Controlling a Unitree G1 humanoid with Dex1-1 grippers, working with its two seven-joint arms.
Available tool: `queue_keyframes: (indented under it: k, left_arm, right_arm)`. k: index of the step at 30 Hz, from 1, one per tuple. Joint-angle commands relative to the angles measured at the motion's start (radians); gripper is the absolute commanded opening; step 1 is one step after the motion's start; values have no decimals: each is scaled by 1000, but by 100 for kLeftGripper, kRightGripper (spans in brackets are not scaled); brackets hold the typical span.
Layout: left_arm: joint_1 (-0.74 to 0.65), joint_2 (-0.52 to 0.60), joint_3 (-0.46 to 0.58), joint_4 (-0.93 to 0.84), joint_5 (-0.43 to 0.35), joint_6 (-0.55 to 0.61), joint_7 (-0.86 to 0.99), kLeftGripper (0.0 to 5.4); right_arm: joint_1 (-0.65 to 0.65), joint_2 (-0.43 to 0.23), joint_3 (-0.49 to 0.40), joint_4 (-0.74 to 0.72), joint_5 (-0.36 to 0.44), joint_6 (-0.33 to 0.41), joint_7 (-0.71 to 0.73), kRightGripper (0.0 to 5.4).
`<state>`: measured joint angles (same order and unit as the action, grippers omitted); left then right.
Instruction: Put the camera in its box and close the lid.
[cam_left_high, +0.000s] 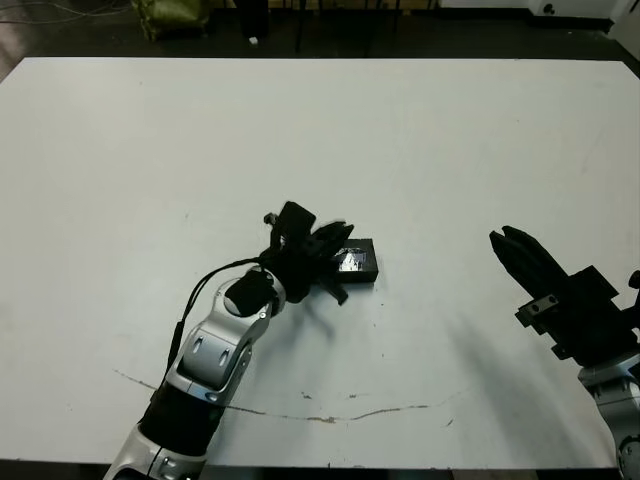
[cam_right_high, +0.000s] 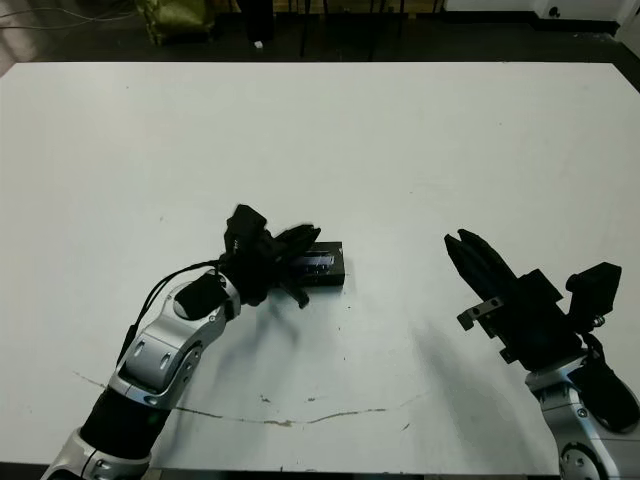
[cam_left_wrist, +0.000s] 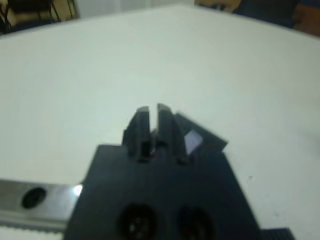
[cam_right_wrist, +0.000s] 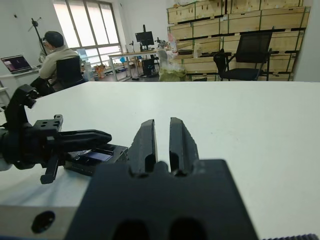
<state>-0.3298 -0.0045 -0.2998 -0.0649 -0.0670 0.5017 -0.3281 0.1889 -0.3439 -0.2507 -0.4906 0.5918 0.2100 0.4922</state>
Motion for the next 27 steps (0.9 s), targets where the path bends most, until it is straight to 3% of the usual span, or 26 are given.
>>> queue_keyframes:
  k: [1, 8, 18, 27]
  left_arm:
    - [3, -5, 18, 17, -13, 127, 19, 2]
    - [-33, 3, 46, 40, -20, 297, 43, 2]
    - [-33, 65, 0, 79, 0, 269, 11, 2]
    - [-8, 32, 101, -36, -89, 294, 31, 2]
  right_arm:
    - [14, -2, -1, 25, -26, -25, 9, 0]
    - [24, -13, -4, 5, -1, 15, -7, 0]
    - [19, -27, -5, -17, 13, 66, -22, 0]
    - [20, -23, -5, -13, 7, 58, -19, 0]
